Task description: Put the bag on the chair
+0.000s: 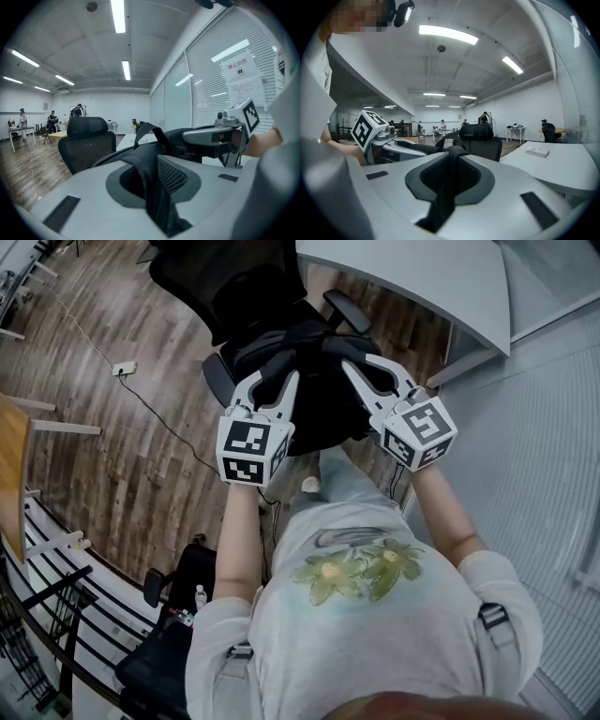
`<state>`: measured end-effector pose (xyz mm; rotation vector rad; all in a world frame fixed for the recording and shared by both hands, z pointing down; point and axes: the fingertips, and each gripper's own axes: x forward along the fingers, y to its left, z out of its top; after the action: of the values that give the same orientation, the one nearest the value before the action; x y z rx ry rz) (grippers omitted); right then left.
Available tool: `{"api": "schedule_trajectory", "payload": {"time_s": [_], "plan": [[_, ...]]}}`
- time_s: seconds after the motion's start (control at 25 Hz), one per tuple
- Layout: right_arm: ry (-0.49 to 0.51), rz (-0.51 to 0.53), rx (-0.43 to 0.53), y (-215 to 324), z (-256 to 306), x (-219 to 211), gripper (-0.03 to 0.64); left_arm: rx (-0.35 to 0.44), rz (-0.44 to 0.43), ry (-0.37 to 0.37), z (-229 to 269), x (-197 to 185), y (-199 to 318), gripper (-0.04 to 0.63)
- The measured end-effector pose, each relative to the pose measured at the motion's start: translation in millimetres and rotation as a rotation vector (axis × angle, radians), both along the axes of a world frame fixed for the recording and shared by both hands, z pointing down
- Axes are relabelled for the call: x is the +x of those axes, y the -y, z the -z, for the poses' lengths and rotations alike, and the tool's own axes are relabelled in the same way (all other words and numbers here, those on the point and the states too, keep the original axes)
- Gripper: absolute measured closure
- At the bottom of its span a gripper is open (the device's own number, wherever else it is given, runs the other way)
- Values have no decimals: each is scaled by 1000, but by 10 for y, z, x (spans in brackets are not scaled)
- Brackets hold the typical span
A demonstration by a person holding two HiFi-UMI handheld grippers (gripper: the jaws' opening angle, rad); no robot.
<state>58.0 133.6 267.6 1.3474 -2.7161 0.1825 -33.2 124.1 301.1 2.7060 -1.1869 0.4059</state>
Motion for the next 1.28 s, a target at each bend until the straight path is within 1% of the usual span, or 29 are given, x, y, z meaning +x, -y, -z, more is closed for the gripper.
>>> {"api": "schedule_trajectory", "payload": {"time_s": [0.24,0.52,0.8,1.12,1.28], "plan": [[-1,27,18,309,88,-1,577,-6,31,-9,65,-4,278,509],[-6,51,-1,693,32,18,577,-26,54,-6,-3,13,627,509],[-20,63,-81,1081,-285,4,577,-93,73,-1,-321,-25,988,509],[-37,69,-211,1268,-843,56,574,-218,86,26,-873,-34,1134,509],[-34,75,-216,1396,-948,45,574,-220,84,16,-976,-48,1244,509]]}}
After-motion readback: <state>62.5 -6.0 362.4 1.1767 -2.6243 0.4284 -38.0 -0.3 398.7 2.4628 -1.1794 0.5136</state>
